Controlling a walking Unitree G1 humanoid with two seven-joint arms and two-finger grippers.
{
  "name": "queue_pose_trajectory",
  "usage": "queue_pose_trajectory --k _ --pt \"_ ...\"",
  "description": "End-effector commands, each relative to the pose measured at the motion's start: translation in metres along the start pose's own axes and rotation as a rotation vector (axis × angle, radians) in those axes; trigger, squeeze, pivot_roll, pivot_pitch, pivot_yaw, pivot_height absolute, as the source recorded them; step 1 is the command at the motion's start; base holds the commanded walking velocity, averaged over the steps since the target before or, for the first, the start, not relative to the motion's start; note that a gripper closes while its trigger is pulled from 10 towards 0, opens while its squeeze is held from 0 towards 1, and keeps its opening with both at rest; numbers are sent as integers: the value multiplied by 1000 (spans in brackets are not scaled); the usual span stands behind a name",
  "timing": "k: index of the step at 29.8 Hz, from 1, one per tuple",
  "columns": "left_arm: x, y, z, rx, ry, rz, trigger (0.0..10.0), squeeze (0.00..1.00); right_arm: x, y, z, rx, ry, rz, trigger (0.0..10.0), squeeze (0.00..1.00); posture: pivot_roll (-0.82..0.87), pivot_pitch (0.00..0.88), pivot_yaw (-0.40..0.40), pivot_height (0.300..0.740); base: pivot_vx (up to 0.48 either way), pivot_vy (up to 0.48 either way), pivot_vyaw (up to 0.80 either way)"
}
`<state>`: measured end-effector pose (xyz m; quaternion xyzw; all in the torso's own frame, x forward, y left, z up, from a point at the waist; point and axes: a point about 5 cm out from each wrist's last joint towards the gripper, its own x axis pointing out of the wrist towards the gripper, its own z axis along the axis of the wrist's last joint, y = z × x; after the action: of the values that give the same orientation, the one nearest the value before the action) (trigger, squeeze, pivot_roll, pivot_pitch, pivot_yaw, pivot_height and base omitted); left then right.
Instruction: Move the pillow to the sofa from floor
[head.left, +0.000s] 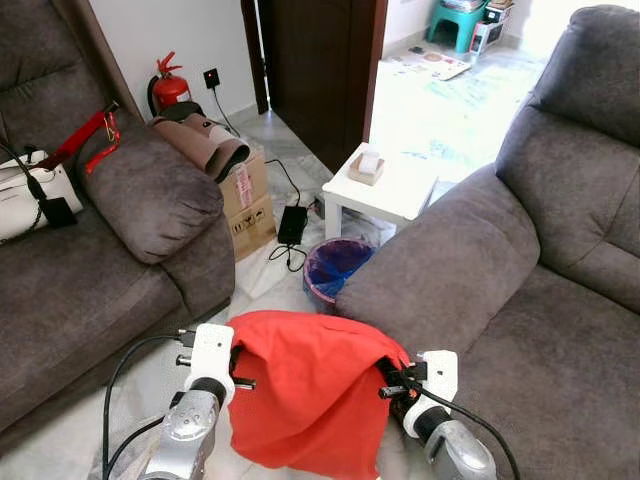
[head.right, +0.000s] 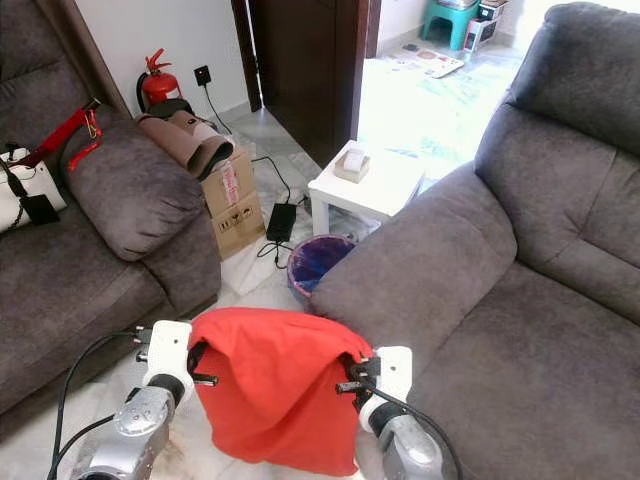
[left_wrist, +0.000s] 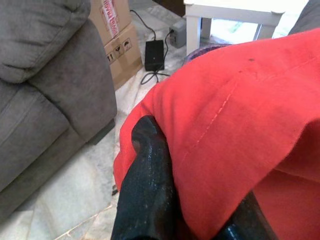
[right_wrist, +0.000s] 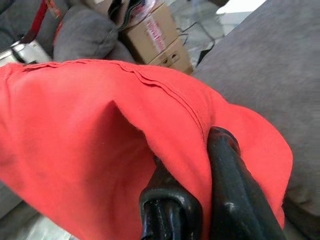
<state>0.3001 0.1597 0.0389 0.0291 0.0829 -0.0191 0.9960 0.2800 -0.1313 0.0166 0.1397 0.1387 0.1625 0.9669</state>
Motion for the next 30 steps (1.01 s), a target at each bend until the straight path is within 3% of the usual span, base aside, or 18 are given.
queue_pose_trajectory --k 1,6,19,23,30 --pt "1 -2 10 14 -56 -5 10000 0 6 4 8 5 -43 1 10000 0 71 167 48 740 0 0 0" --pt "1 -2 10 19 -57 -4 10000 0 6 2 8 -3 -42 -16 10000 0 74 165 47 740 0 0 -99" --pt "2 -4 11 45 -57 -12 10000 0 7 -4 4 12 -34 -50 10000 0 68 153 42 740 0 0 -800" --pt "2 -4 11 70 -60 -20 10000 0 7 -7 6 -33 -35 -59 10000 0 71 139 44 740 0 0 -800" --pt "2 0 7 75 -42 -39 10000 0 7 -16 16 -22 -93 -128 10000 0 51 86 61 740 0 0 -800"
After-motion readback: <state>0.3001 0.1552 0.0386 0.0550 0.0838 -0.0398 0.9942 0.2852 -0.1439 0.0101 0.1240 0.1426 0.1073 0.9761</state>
